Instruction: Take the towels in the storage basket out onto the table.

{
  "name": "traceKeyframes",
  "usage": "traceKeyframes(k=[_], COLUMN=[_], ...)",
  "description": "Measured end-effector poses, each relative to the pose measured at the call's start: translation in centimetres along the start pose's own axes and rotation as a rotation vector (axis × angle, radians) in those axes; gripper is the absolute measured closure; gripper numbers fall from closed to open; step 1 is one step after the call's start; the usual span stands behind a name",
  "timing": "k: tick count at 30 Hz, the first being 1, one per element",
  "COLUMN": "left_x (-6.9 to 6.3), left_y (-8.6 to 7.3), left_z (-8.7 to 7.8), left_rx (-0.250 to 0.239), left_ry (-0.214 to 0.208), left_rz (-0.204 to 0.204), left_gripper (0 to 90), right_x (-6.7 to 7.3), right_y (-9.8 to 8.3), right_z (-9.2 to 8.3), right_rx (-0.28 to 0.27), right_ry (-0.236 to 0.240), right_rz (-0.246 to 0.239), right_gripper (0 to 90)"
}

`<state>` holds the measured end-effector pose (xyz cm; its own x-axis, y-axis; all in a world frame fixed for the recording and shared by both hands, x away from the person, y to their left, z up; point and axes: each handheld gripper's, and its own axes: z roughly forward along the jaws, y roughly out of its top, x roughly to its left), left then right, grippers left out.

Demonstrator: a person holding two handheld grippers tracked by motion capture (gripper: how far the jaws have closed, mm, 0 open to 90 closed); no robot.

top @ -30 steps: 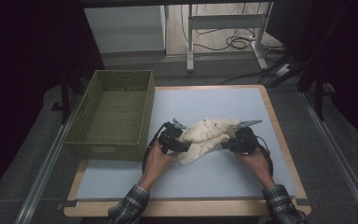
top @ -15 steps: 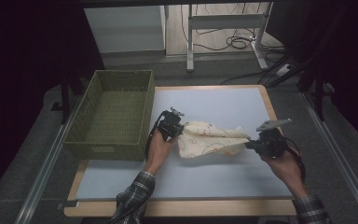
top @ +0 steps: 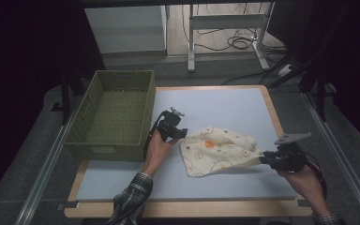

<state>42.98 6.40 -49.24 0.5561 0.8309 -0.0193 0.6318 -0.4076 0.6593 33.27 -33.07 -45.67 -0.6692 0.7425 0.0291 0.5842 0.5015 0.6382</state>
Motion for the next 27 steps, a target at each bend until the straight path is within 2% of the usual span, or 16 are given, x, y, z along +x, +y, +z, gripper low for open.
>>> traceKeyframes(k=[5, 11, 14, 18, 21, 22, 24, 25, 27], left_x=[-0.3, -0.7, -0.5, -0.4, -0.6, -0.7, -1.1, -1.5, -1.8], left_y=[0.4, 0.0, 0.0, 0.1, 0.1, 0.0, -0.3, -0.5, -0.5], left_z=[0.3, 1.4, 1.7, 1.9, 2.7, 3.0, 3.8, 4.0, 4.1], left_rx=[-0.004, 0.012, 0.011, 0.006, 0.017, 0.025, 0.05, 0.042, 0.043], left_ry=[-0.033, -0.054, -0.062, -0.082, -0.098, -0.108, -0.119, -0.108, -0.099], left_rz=[0.021, 0.019, 0.006, -0.002, -0.005, -0.003, 0.012, 0.033, 0.051], left_gripper=[45.3, 43.0, 43.0, 43.1, 43.0, 42.9, 41.2, 40.4, 39.0], right_x=[-1.7, -1.9, -2.1, -2.7, -3.3, -3.5, -3.7, -3.7, -3.5], right_y=[-0.2, -1.1, -1.4, -0.6, 0.3, 0.6, 0.9, 0.9, 0.9], right_z=[-0.1, -1.6, -1.8, -0.1, 2.3, 3.1, 4.7, 5.4, 6.6], right_rx=[-0.006, -0.003, -0.003, 0.002, 0.005, 0.005, 0.015, 0.027, 0.054], right_ry=[-0.016, -0.015, -0.037, -0.056, -0.078, -0.077, -0.072, -0.074, -0.093], right_rz=[0.042, 0.046, 0.053, 0.066, 0.058, 0.07, 0.08, 0.075, 0.047], right_gripper=[62.0, 58.0, 58.4, 59.1, 59.0, 58.2, 55.8, 54.3, 52.6])
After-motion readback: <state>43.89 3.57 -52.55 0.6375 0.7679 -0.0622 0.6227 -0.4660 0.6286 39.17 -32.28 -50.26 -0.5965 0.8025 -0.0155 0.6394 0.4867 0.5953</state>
